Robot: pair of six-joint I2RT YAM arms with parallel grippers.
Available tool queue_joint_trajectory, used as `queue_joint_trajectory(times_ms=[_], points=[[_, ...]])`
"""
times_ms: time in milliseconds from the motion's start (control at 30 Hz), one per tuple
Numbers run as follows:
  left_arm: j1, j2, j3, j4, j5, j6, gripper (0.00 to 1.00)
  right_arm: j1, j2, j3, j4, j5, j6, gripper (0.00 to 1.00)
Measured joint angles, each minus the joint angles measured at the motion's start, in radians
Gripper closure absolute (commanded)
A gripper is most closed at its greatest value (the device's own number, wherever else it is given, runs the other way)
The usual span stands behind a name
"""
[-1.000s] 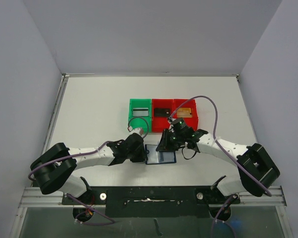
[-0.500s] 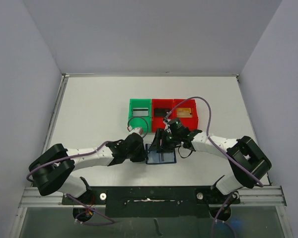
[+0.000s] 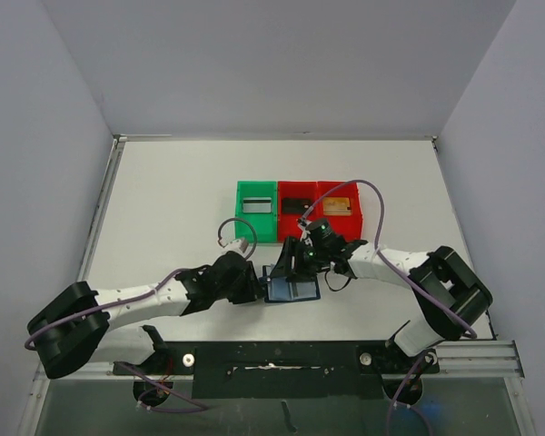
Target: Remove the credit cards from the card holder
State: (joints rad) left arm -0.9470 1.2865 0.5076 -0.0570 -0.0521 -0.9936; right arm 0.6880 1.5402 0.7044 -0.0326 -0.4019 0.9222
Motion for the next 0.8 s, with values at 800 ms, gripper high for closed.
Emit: queue_joint_trajectory(times_ms=[800], points=[[-0.001,-0.041,-0.019,0.123,0.027,-0.023,0.41,-0.066,-0.278,-0.036,-0.120,0.182,-0.005,0.48]])
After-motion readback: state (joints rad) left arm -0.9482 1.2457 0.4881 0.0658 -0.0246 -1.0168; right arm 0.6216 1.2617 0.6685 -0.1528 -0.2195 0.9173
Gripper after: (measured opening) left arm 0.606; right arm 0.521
